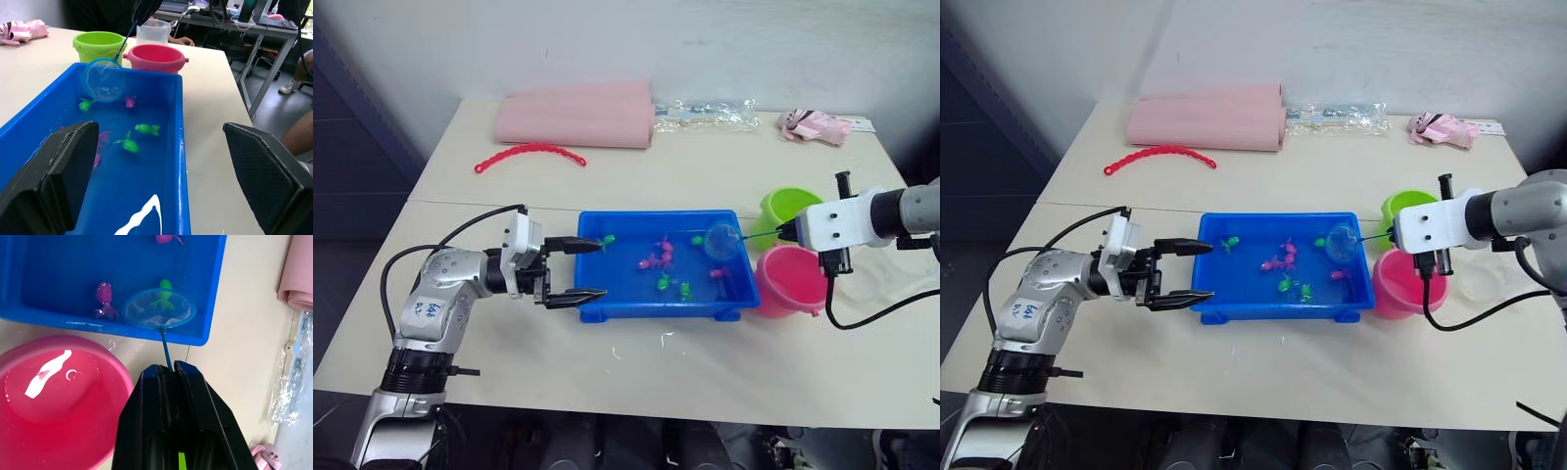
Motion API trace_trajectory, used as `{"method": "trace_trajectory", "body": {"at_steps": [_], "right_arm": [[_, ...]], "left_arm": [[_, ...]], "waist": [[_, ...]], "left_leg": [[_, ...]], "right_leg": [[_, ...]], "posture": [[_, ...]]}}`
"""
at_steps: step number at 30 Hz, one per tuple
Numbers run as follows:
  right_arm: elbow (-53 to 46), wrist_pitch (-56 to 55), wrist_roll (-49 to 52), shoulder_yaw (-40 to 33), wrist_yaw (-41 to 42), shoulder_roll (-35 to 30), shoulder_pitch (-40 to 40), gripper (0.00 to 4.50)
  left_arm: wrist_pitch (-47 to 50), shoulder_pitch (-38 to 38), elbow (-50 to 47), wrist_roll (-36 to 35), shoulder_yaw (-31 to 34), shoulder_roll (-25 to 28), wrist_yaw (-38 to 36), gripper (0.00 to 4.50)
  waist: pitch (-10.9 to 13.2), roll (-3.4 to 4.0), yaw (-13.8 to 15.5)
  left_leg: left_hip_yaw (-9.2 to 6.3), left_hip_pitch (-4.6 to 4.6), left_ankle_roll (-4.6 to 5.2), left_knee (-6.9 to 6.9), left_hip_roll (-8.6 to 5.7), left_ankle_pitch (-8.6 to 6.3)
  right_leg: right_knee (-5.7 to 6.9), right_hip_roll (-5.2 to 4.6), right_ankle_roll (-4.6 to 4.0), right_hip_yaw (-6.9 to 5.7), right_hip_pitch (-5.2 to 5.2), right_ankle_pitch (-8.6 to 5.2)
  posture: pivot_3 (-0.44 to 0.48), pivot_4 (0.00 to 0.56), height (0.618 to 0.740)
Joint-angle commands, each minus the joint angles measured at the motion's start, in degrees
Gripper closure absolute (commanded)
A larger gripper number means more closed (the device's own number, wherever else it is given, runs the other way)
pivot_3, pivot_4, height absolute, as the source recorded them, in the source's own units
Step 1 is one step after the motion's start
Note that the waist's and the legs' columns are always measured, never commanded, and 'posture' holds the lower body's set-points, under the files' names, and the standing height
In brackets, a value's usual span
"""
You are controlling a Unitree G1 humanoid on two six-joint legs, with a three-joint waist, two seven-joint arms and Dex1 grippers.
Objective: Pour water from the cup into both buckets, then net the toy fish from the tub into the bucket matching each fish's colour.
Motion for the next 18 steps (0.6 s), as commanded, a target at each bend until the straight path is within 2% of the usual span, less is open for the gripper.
{"method": "trace_trajectory", "body": {"at_steps": [1,5,12,16,18], "right_arm": [[1.6,-3.2,-4.2,0.9,-0.7,0.4,-2.6,4.50],[1.4,-3.7,-6.3,2.6,0.0,1.3,-3.0,4.50],[-2.1,-0.8,-6.2,4.4,6.1,0.7,-3.7,4.50],[-5.4,3.5,-4.5,4.1,10.3,0.0,-3.1,4.50],[-8.6,9.7,-1.7,3.1,12.3,0.1,-1.7,4.50]], "left_arm": [[-0.6,-1.2,0.0,-0.4,-0.4,-0.7,-0.2,0.08],[-1.3,-1.7,0.3,0.0,-0.6,-1.5,0.2,0.08],[-2.2,-1.0,0.1,-0.1,-0.4,-1.6,0.9,0.08],[-2.4,-0.7,-0.1,-0.1,-0.4,-1.7,1.5,0.08],[-2.5,-0.5,-0.3,-0.1,-0.4,-1.7,1.6,0.08]], "waist": [[0.0,0.00,0.0],[0.0,0.00,0.3],[0.0,0.01,0.5],[0.0,0.01,0.5],[0.0,0.01,0.5]], "left_leg": [[0.00,0.00,0.00,0.00,0.00,0.00],[0.00,0.00,0.00,0.02,0.00,0.00],[-0.01,-0.01,0.00,0.03,-0.01,0.00],[-0.02,-0.01,0.00,0.03,-0.01,0.00],[-0.02,-0.01,0.00,0.03,-0.01,0.00]], "right_leg": [[0.01,0.00,0.00,0.00,0.00,0.00],[0.00,0.00,0.00,-0.01,0.01,0.00],[0.00,0.00,0.00,-0.02,0.02,0.00],[0.01,0.00,-0.01,-0.01,0.01,0.00],[0.01,0.00,-0.01,-0.01,0.02,0.00]], "posture": [[0.000,0.150,0.740],[0.000,0.150,0.740],[0.000,0.150,0.740],[0.000,0.150,0.740],[0.000,0.150,0.740]]}}
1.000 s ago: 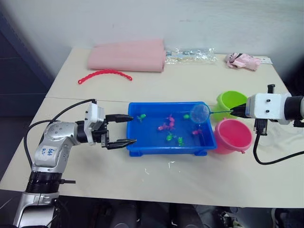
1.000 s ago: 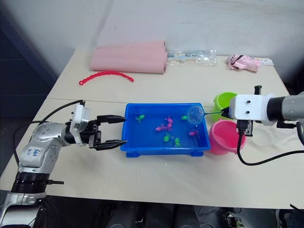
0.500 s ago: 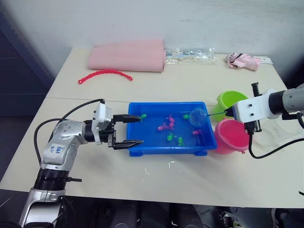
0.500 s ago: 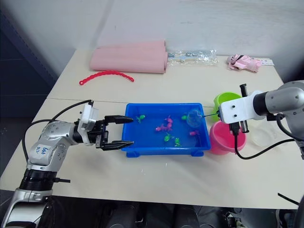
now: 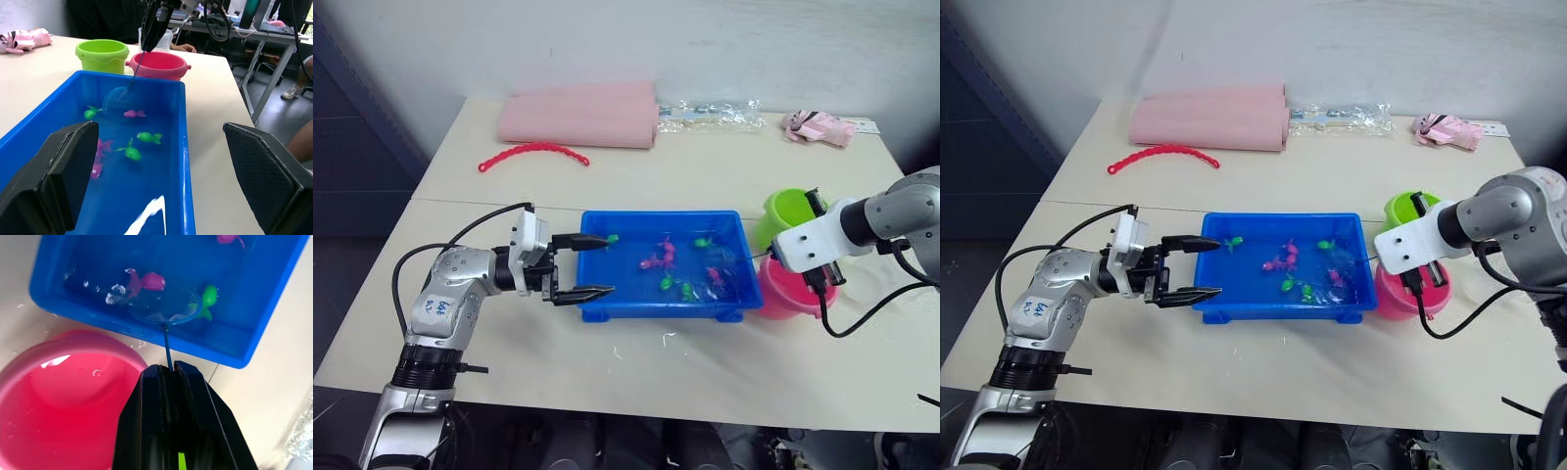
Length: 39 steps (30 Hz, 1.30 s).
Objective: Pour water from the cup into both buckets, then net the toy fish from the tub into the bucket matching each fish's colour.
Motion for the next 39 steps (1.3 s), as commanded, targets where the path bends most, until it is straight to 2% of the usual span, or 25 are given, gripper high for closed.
{"method": "trace_trajectory", "body": {"at_steps": [1,5,8,12,18,31,35,39], "right_arm": [[-5.6,9.2,4.3,-2.7,3.6,-1.4,1.4,4.50],[-8.6,19.3,7.6,-5.3,1.6,-0.2,4.3,4.50],[-8.8,19.0,6.8,-5.9,-0.4,-0.6,5.8,4.50],[-12.3,31.6,13.3,-11.4,-4.3,1.7,11.3,4.50],[-14.1,45.1,21.7,-18.3,-9.6,5.5,14.8,4.50],[-12.1,48.9,31.6,-27.0,-15.6,8.9,20.9,4.50],[-13.3,47.2,33.8,-31.9,-16.7,9.2,25.2,4.50],[-20.1,47.2,38.1,-41.8,-18.8,12.2,33.1,4.50]], "left_arm": [[-0.9,0.6,-1.7,-0.2,0.6,-0.1,0.5,0.08],[-0.9,0.8,-1.8,-0.2,0.6,0.1,0.8,0.08],[-1.0,0.9,-1.6,-0.2,0.7,0.3,0.8,0.08],[-0.9,0.9,-1.4,0.0,0.8,0.7,0.7,0.08],[-1.0,0.2,-0.6,0.3,0.6,1.0,0.3,0.08],[-1.2,0.4,-0.3,0.8,0.8,0.9,0.0,0.08],[-1.1,0.4,-0.4,0.6,1.0,1.3,-0.2,0.08],[0.9,0.4,-1.2,-1.2,2.0,1.4,-0.2,0.08]], "waist": [[0.0,0.00,0.0],[0.0,0.00,0.0],[0.0,0.00,0.0],[0.0,0.00,0.0],[0.0,0.00,0.0],[0.0,0.00,0.1],[0.0,0.00,0.1],[0.0,0.00,0.2]], "left_leg": [[-0.01,0.00,0.00,0.00,0.00,0.00],[-0.03,0.00,0.00,0.03,0.01,0.00],[-0.04,0.01,0.00,0.04,0.01,0.00],[-0.05,0.01,-0.02,0.02,0.03,-0.01],[-0.05,0.02,-0.02,0.06,0.06,-0.01],[-0.05,0.01,-0.01,0.05,0.05,-0.02],[-0.04,0.01,-0.01,0.04,0.05,-0.02],[-0.05,0.01,0.01,0.04,0.05,-0.03]], "right_leg": [[0.00,0.00,0.00,-0.01,0.01,0.00],[0.01,0.00,-0.01,-0.02,0.03,0.01],[0.02,0.00,-0.02,-0.02,0.04,0.01],[-0.01,0.02,-0.02,-0.04,0.05,0.01],[0.03,0.04,-0.05,-0.03,0.07,0.03],[0.00,0.05,-0.06,-0.04,0.07,0.04],[-0.01,0.05,-0.06,-0.03,0.08,0.04],[-0.01,0.05,-0.05,-0.04,0.08,0.04]], "posture": [[0.000,0.150,0.740],[0.000,0.150,0.740],[0.000,0.150,0.740],[0.000,0.150,0.740],[0.000,0.150,0.740],[0.000,0.150,0.740],[0.000,0.150,0.740],[0.000,0.150,0.740]]}}
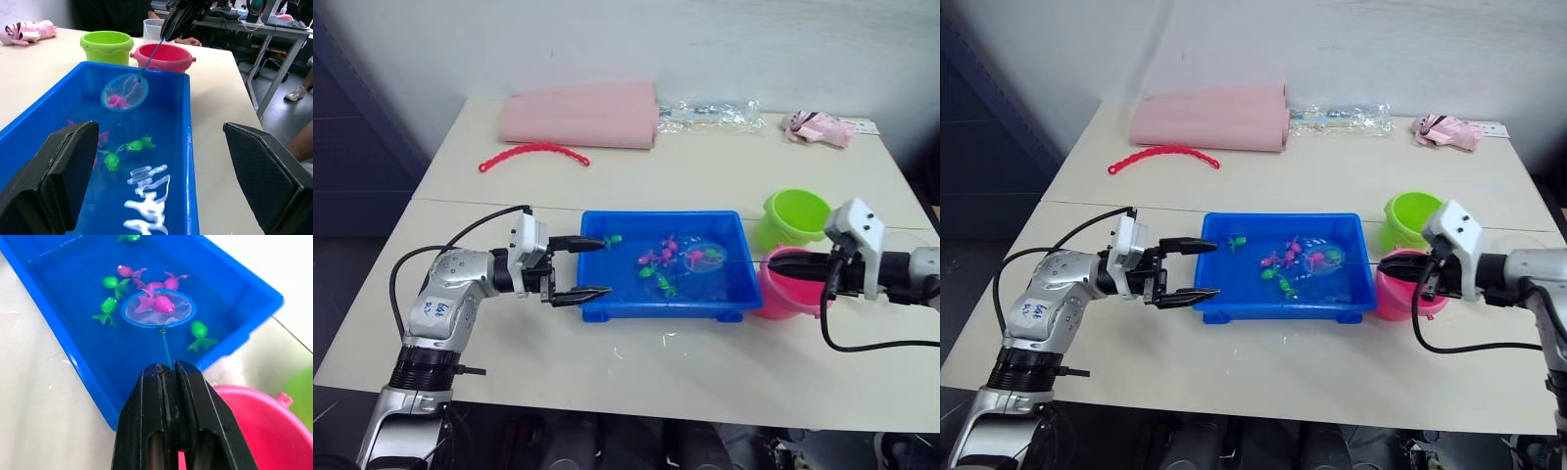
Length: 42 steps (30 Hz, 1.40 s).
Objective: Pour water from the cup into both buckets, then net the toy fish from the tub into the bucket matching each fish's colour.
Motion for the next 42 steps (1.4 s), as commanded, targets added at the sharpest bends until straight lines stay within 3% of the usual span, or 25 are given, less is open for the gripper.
{"method": "trace_trajectory", "body": {"at_steps": [1,11,17,25,34,42], "right_arm": [[-8.4,-1.7,4.9,-11.6,-1.9,3.2,7.3,4.50],[-15.8,-19.8,4.2,-26.0,-6.2,15.1,25.5,4.50],[-13.2,-35.4,-2.7,-33.0,-7.8,18.1,36.1,4.50],[-3.0,-53.1,-9.6,-35.5,-9.1,15.3,39.8,4.50],[9.4,-83.1,-26.1,-34.7,-15.1,8.3,40.3,4.50],[14.0,-98.2,-41.6,-37.7,-25.8,5.2,40.6,4.50]], "left_arm": [[1.5,-0.4,-1.8,-2.3,1.8,0.6,0.0,0.08],[4.0,-5.7,2.0,-3.2,0.0,-3.3,-1.5,0.08],[2.9,-9.1,5.3,-1.9,-2.2,-6.2,-3.0,0.08],[2.2,-10.8,7.0,-1.0,-4.2,-9.7,-3.3,0.08],[1.5,-10.3,6.5,-0.6,-5.5,-12.6,-2.1,0.08],[0.8,-10.4,7.8,-0.5,-5.0,-12.9,-2.2,0.08]], "waist": [[0.0,0.00,0.1],[0.0,0.00,0.2],[0.0,0.02,0.1],[0.0,0.03,0.0],[0.0,0.03,0.0],[0.0,0.02,0.0]], "left_leg": [[-0.01,0.00,0.00,-0.01,0.00,0.00],[-0.06,0.07,0.02,0.01,0.00,-0.02],[0.04,0.11,0.02,-0.01,-0.01,-0.02],[0.09,0.19,0.02,-0.01,0.01,-0.02],[0.10,0.20,0.01,-0.01,0.00,-0.02],[0.10,0.21,0.01,0.01,0.00,-0.02]], "right_leg": [[-0.02,0.00,0.00,-0.01,0.01,0.00],[0.00,0.04,0.05,-0.02,0.11,0.03],[0.00,0.05,0.05,0.07,0.09,0.03],[-0.06,0.07,0.04,0.14,0.10,0.03],[-0.13,0.05,0.04,0.14,0.10,0.03],[-0.17,0.04,0.04,0.15,0.12,0.02]], "posture": [[0.000,0.150,0.740],[0.000,0.150,0.740],[0.000,0.150,0.740],[0.000,0.150,0.740],[0.000,0.150,0.740],[0.000,0.150,0.740]]}}
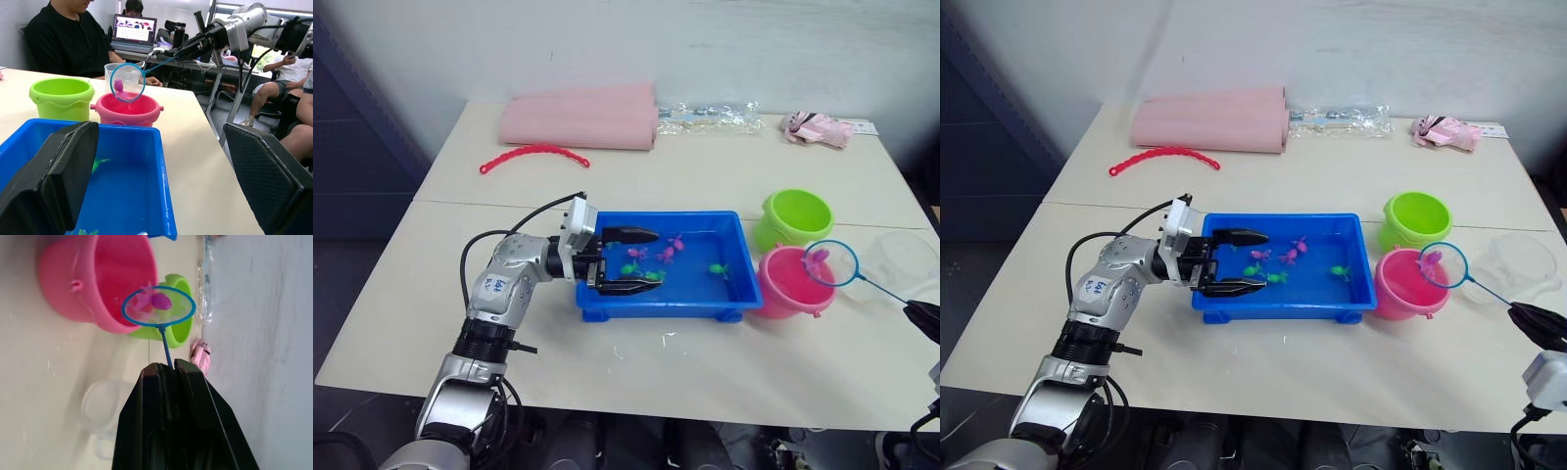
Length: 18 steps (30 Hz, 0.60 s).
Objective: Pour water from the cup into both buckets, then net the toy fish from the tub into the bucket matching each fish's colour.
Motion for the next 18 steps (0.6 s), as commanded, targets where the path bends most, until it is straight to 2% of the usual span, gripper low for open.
{"method": "trace_trajectory", "body": {"at_steps": [1,8,12,18], "right_arm": [[0.7,-5.6,-6.9,-4.4,-6.9,-1.0,-0.2,4.50],[2.6,-10.2,-16.7,-5.8,-16.1,-2.4,0.8,4.50],[0.8,-9.9,-14.6,-1.4,-17.1,-2.4,1.8,4.50],[1.3,-8.9,-17.9,-3.7,-20.6,-1.9,2.7,4.50]], "left_arm": [[-1.0,-0.4,0.3,-0.2,0.6,-0.4,0.0,0.08],[-0.7,-1.6,1.3,-0.1,0.2,-1.9,0.5,0.08],[-0.4,-1.8,1.3,0.0,0.3,-2.5,1.0,0.08],[-0.1,-1.4,0.8,-0.1,0.2,-3.0,1.6,0.08]], "waist": [[0.0,0.00,0.0],[0.0,0.00,0.0],[0.0,0.00,-0.1],[0.0,0.01,0.0]], "left_leg": [[0.00,0.00,0.00,0.00,0.00,0.00],[-0.01,0.00,0.00,0.01,-0.01,0.00],[-0.02,0.00,-0.01,0.00,0.00,0.00],[-0.02,0.00,0.00,0.01,0.00,0.00]], "right_leg": [[0.00,0.00,0.00,0.00,0.00,0.00],[-0.02,-0.01,0.00,0.00,0.02,0.00],[-0.02,0.00,-0.01,-0.01,0.01,0.00],[0.00,-0.01,-0.01,-0.01,0.03,0.00]], "posture": [[0.000,0.150,0.740],[0.000,0.150,0.740],[0.000,0.150,0.740],[0.000,0.150,0.740]]}}
